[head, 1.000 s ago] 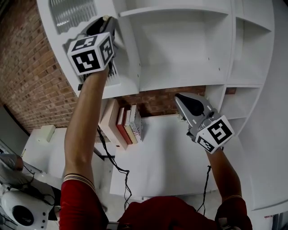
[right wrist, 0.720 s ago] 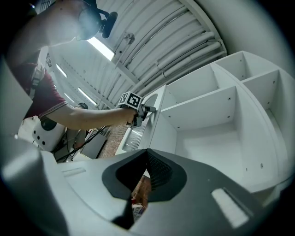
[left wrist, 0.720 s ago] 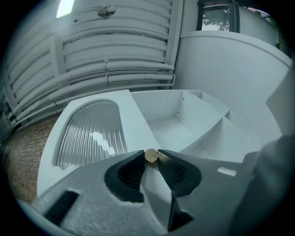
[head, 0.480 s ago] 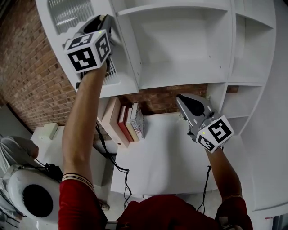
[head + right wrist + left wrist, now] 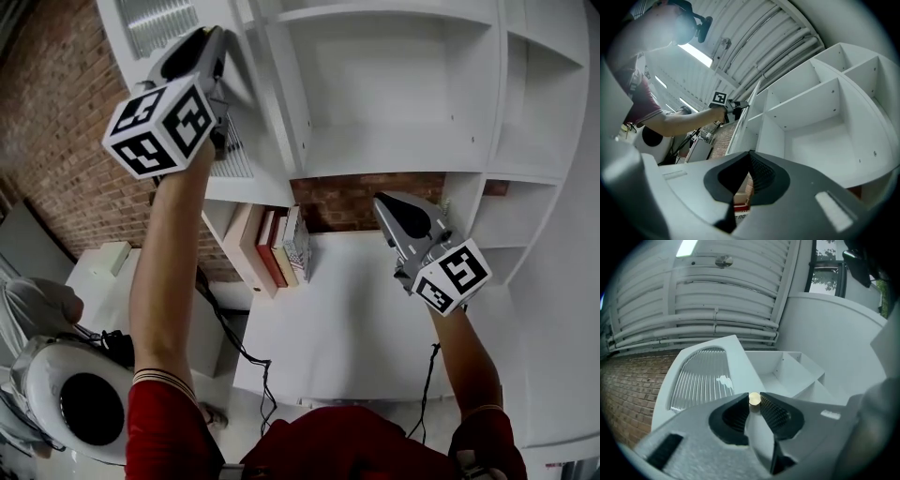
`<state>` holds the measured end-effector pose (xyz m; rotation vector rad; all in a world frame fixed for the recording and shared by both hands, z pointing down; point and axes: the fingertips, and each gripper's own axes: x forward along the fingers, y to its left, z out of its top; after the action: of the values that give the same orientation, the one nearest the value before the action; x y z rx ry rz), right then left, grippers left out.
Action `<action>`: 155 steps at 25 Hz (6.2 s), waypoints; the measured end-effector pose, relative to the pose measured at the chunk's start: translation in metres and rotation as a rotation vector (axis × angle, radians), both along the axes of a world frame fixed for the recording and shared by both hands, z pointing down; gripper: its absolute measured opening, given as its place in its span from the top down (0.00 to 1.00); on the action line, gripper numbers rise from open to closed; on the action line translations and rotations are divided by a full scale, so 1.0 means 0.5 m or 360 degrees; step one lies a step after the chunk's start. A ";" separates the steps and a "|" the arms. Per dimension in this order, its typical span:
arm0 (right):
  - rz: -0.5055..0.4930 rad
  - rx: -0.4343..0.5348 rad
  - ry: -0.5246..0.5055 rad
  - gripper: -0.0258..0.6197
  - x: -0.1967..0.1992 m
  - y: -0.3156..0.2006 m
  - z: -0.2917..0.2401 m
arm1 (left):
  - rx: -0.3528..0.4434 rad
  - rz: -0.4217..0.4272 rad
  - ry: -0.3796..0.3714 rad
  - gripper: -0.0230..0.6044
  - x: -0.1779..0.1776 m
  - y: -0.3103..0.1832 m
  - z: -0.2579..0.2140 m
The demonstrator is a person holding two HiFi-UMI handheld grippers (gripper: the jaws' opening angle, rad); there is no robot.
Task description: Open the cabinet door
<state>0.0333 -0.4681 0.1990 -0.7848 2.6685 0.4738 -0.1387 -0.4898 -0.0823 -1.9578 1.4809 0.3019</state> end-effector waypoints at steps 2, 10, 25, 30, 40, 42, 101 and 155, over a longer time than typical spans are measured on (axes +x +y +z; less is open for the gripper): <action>-0.0024 0.0005 0.0002 0.95 -0.014 0.008 -0.002 | 0.0022 0.0022 0.0008 0.84 -0.009 0.033 0.000; -0.0137 0.0027 0.0026 0.95 -0.081 0.039 -0.012 | 0.0038 0.0145 0.0068 0.84 -0.049 0.131 -0.001; -0.0305 0.0076 0.0026 0.95 -0.203 0.093 -0.034 | 0.0065 0.0277 0.0159 0.82 -0.162 0.287 -0.003; -0.0335 0.0084 0.0020 0.95 -0.242 0.106 -0.035 | 0.0085 0.0313 0.0210 0.81 -0.229 0.335 0.002; -0.0415 0.0106 0.0046 0.95 -0.331 0.147 -0.041 | 0.0107 0.0210 0.0265 0.81 -0.340 0.406 0.003; -0.0435 0.0106 0.0035 0.95 -0.330 0.141 -0.040 | 0.0115 0.0169 0.0258 0.82 -0.342 0.408 0.004; -0.0377 0.0042 0.0040 0.94 -0.287 0.360 -0.006 | -0.0067 0.0051 0.0100 0.96 -0.224 0.576 0.360; -0.0051 -0.0133 0.0085 0.95 -0.133 0.623 0.256 | -0.0579 0.0551 0.0237 0.96 0.058 0.698 0.798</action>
<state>-0.0331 -0.1565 0.3269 -0.7619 2.7617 0.3830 -0.1098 -0.1407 0.3169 -2.5397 1.3528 0.3529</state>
